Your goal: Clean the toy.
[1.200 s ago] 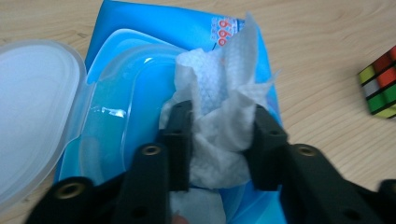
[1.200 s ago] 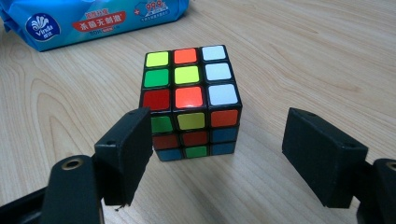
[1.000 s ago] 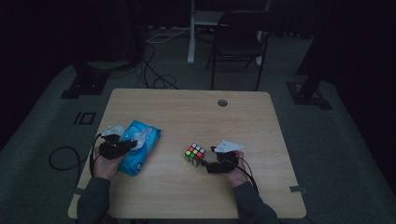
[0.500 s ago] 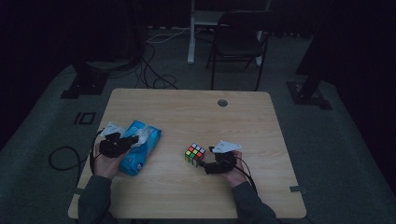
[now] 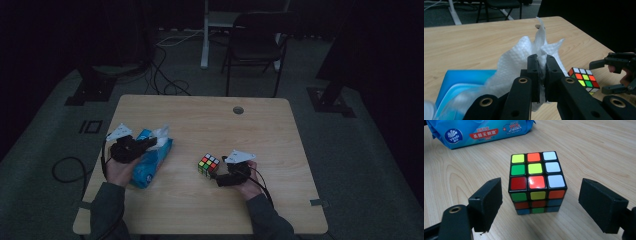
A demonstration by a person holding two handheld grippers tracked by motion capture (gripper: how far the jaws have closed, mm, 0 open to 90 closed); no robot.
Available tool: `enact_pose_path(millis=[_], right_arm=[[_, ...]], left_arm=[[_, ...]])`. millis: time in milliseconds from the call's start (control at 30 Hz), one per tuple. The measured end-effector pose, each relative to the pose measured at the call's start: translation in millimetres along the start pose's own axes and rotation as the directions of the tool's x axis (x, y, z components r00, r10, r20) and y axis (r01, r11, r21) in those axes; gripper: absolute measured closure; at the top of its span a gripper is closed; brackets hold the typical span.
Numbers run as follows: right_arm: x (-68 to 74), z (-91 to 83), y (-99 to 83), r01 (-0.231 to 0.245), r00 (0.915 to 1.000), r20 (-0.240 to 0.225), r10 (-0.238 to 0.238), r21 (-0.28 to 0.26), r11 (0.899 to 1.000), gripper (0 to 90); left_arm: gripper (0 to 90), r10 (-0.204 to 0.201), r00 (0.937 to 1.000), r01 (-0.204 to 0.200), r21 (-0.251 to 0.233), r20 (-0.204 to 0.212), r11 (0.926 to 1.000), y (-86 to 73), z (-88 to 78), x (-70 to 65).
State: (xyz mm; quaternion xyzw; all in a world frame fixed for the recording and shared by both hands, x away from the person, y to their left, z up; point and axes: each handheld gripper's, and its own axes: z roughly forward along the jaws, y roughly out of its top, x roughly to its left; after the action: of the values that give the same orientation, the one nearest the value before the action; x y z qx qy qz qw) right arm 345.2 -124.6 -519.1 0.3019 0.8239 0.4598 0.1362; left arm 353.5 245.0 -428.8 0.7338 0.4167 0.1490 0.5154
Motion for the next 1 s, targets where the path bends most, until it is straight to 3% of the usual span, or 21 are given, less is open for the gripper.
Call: enact_pose_path(millis=[200, 367, 567, 1000], right_arm=[[0.4, 6.7, -0.2, 0.015, 0.9997, 0.019, -0.015, 0.013, 1.0, 16.0], [0.5, 12.6, -1.0, 0.026, 0.9996, 0.003, -0.027, 0.032, 0.999, 15.2], [5.2, 23.3, 0.2, 0.076, 0.997, 0.011, -0.076, 0.052, 0.996, 19.1], [5.2, 30.7, -5.6, 0.089, 0.9958, 0.017, -0.09, 0.074, 0.993, 25.7]], left_arm=[[85.9, 0.015, 0.9999, -0.015, 0.01, 0.006, 0.9998, 2.9, 8.1, -5.9], [85.8, 0.029, 0.9994, -0.03, 0.025, 0.017, 0.9992, 4.0, 15.9, -11.5], [85.7, 0.044, 0.9984, -0.045, 0.034, 0.037, 0.9984, 5.4, 24.7, -18.4], [85.7, 0.06, 0.9951, -0.064, 0.052, 0.079, 0.9966, 3.8, 44.2, -31.0]])
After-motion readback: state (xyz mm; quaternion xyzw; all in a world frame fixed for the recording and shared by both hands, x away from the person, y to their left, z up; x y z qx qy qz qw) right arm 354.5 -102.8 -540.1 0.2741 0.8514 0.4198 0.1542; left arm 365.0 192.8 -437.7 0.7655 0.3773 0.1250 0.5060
